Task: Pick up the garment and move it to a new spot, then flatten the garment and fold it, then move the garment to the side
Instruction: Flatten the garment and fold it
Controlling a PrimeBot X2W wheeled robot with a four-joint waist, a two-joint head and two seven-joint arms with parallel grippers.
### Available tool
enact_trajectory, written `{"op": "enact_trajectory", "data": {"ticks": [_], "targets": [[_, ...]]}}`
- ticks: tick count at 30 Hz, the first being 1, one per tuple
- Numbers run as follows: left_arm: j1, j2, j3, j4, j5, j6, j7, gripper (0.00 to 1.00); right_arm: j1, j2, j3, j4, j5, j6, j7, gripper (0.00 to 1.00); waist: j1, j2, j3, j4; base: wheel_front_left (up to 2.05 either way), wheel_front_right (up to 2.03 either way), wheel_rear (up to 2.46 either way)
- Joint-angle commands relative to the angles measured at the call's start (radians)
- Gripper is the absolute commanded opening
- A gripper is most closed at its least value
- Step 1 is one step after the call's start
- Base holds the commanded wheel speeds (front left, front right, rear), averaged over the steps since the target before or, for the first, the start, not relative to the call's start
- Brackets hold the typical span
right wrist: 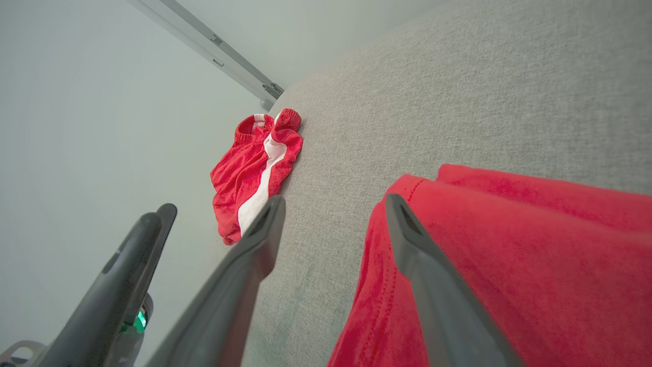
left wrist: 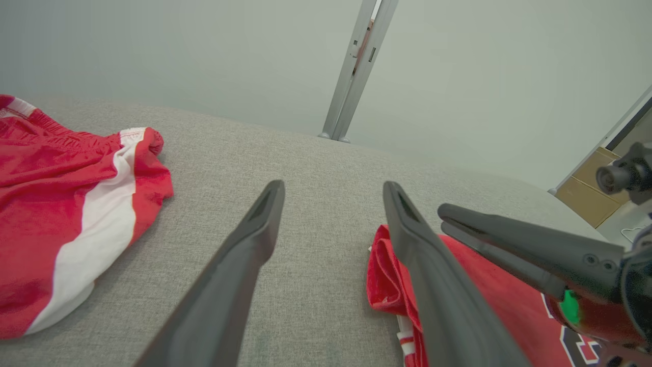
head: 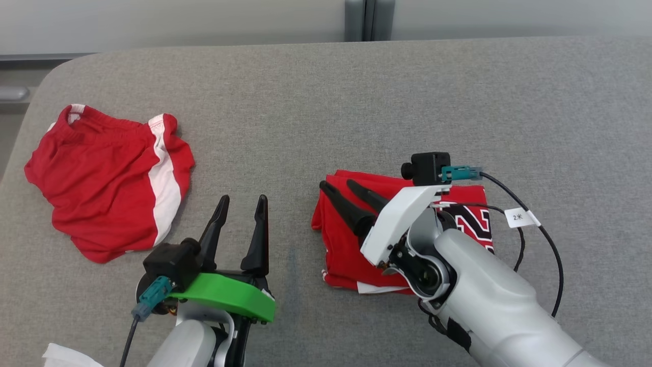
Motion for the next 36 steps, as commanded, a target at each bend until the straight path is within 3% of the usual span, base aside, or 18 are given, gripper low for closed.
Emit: {"op": "enact_trajectory", "data": {"ticks": [1, 4, 9, 14, 18, 24, 30, 36], "targets": [[-0.008, -0.002, -0.001, 0.002, 0.001, -0.005, -0.004, 1.00, -0.020, -0.003, -0.006, 0.001, 0.002, 0.000, -0.026, 1.00, 0.0000, 0.0000, -0.004, -0.007, 0.00, 0.00, 0.00], [-0.004, -0.005, -0.003, 0.005, 0.006, -0.005, -0.005, 1.00, -0.042, -0.011, -0.043, 0.003, -0.045, 0.000, -0.091, 1.00, 0.0000, 0.0000, -0.008, -0.019, 0.00, 0.00, 0.00], [-0.005, -0.009, -0.001, 0.009, 0.016, -0.001, -0.008, 1.00, -0.060, -0.083, -0.106, 0.017, -0.219, 0.000, -0.204, 1.00, 0.0000, 0.0000, -0.014, -0.039, 0.00, 0.00, 0.00], [-0.027, -0.005, -0.004, 0.024, 0.057, 0.012, -0.011, 1.00, -0.010, -0.142, -0.207, 0.019, -0.394, 0.000, -0.271, 1.00, 0.0000, 0.0000, -0.025, -0.058, 0.00, 0.00, 0.00], [-0.030, -0.013, 0.011, 0.051, 0.077, 0.019, -0.011, 1.00, 0.062, -0.148, -0.313, -0.007, -0.525, 0.000, -0.306, 1.00, 0.0000, 0.0000, -0.041, -0.069, 0.00, 0.00, 0.00], [0.022, -0.027, 0.056, 0.078, 0.120, 0.023, -0.011, 1.00, 0.221, -0.112, -0.492, -0.082, -0.702, 0.000, -0.333, 1.00, 0.0000, 0.0000, -0.078, -0.079, 0.00, 0.00, 0.00], [0.096, -0.047, 0.110, 0.086, 0.170, 0.016, -0.011, 1.00, 0.392, -0.047, -0.648, -0.218, -0.805, 0.000, -0.339, 1.00, 0.0000, 0.0000, -0.110, -0.073, 0.00, 0.00, 0.00], [0.144, -0.062, 0.152, 0.083, 0.204, 0.004, -0.012, 1.00, 0.507, -0.011, -0.709, -0.347, -0.855, 0.000, -0.325, 1.00, 0.0000, 0.0000, -0.127, -0.065, 0.00, 0.00, 0.00]]}}
